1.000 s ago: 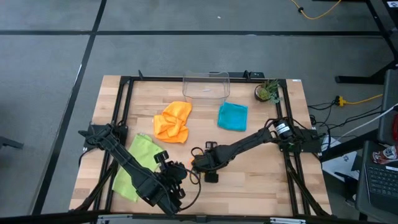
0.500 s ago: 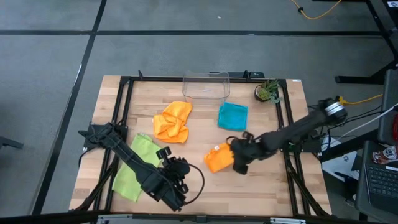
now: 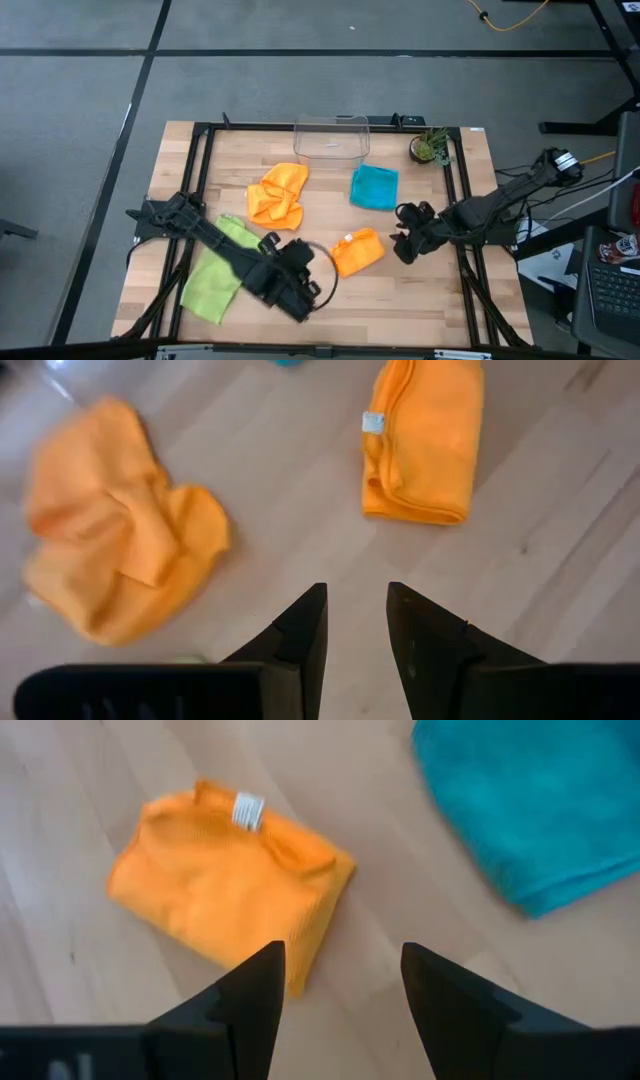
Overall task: Fold microfiber towels
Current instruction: Stack the blue microfiber cloth on top of the bottom orange microfiber cloth
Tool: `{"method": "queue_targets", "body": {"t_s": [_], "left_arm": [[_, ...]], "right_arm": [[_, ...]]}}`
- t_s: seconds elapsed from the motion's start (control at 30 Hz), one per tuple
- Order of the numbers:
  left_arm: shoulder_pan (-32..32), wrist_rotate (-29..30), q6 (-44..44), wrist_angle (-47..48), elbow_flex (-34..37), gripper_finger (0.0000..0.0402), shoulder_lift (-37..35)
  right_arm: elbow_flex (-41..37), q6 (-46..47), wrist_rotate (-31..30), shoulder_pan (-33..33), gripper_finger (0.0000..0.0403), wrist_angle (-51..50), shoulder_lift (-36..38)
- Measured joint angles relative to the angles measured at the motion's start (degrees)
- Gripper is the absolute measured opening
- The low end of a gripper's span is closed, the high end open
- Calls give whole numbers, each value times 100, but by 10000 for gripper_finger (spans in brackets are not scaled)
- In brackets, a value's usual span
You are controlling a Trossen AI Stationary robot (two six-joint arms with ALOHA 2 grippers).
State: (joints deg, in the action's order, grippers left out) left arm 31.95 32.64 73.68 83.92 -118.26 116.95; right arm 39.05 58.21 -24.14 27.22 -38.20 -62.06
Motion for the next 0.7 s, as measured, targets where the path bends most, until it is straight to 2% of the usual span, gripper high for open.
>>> {"method": "queue_targets", "body": {"t_s": [0.13,0.3,0.47,0.7], "left_arm": [[-542,-461,-599,-339,1,98,0],[-1388,-870,-2620,-1719,2,98,0],[-2407,-2000,-4532,-2938,-4,98,68],[-3429,-3503,-7074,-3146,155,98,88]], "right_arm": [[2,-4,-268,-7,204,75,43],[2,-104,-449,-7,204,79,41],[4,22,-426,-185,204,30,41],[13,131,-314,-684,204,-311,88]]}}
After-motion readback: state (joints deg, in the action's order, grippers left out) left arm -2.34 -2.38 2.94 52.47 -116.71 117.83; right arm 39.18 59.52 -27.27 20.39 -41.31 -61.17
